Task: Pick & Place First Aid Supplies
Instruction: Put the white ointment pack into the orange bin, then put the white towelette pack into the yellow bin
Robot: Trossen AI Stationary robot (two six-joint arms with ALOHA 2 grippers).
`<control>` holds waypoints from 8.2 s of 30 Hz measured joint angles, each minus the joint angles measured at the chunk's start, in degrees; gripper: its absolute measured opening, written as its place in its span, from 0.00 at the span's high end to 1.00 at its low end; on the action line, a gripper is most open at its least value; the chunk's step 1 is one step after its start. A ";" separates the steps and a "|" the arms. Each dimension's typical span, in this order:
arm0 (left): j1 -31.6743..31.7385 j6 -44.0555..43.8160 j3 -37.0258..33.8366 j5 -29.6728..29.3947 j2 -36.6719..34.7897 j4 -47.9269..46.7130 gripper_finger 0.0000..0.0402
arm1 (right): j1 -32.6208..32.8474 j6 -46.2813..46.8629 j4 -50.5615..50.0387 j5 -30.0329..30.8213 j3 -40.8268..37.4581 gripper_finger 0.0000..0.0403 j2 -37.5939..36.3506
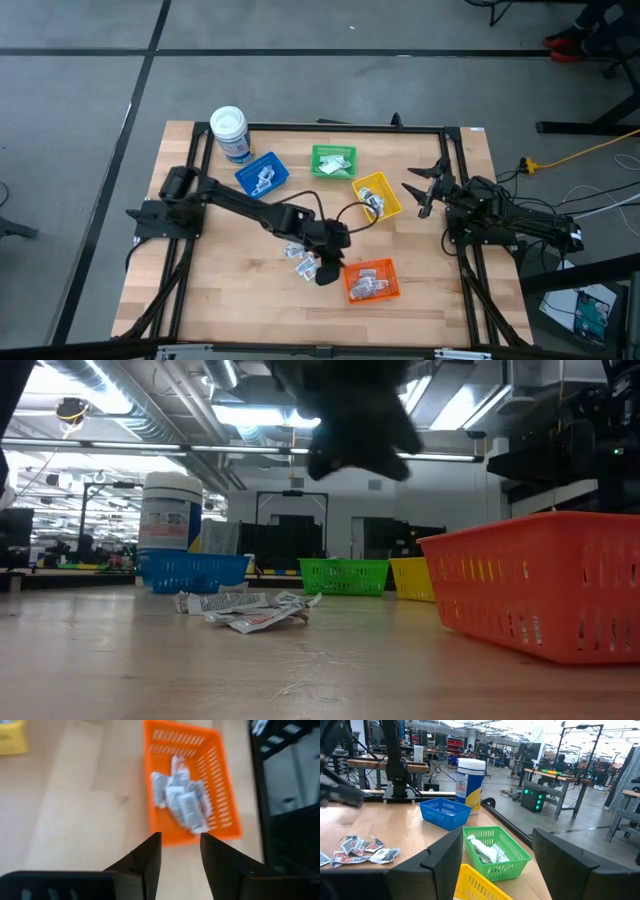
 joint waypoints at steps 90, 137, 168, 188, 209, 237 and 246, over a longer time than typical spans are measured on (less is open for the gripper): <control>2.46 -1.97 -20.99 -19.95 -9.18 -5.42 0.99 | -0.02 -0.02 0.00 0.07 0.00 0.41 0.00; -5.12 45.84 22.57 -18.32 14.69 0.41 0.98 | -0.02 -0.02 -0.04 -0.39 0.00 0.41 0.00; -6.28 25.53 22.70 -13.98 13.44 -15.25 0.64 | -0.02 -0.02 -0.06 -0.41 0.00 0.41 0.00; -1.38 20.44 6.94 -14.19 1.09 -20.91 0.64 | 0.00 -0.02 -0.08 -0.46 0.00 0.41 0.00; 12.00 14.96 -20.59 -13.84 -10.90 -5.02 0.64 | -0.02 -0.02 -0.07 -0.43 0.00 0.41 0.00; 17.52 25.25 -22.72 2.18 -3.16 1.31 0.65 | -0.02 -0.01 -0.07 -0.43 0.00 0.41 0.00; 17.52 21.66 -22.79 1.33 -3.36 1.20 0.93 | -0.02 -0.02 -0.08 -0.43 0.00 0.41 0.00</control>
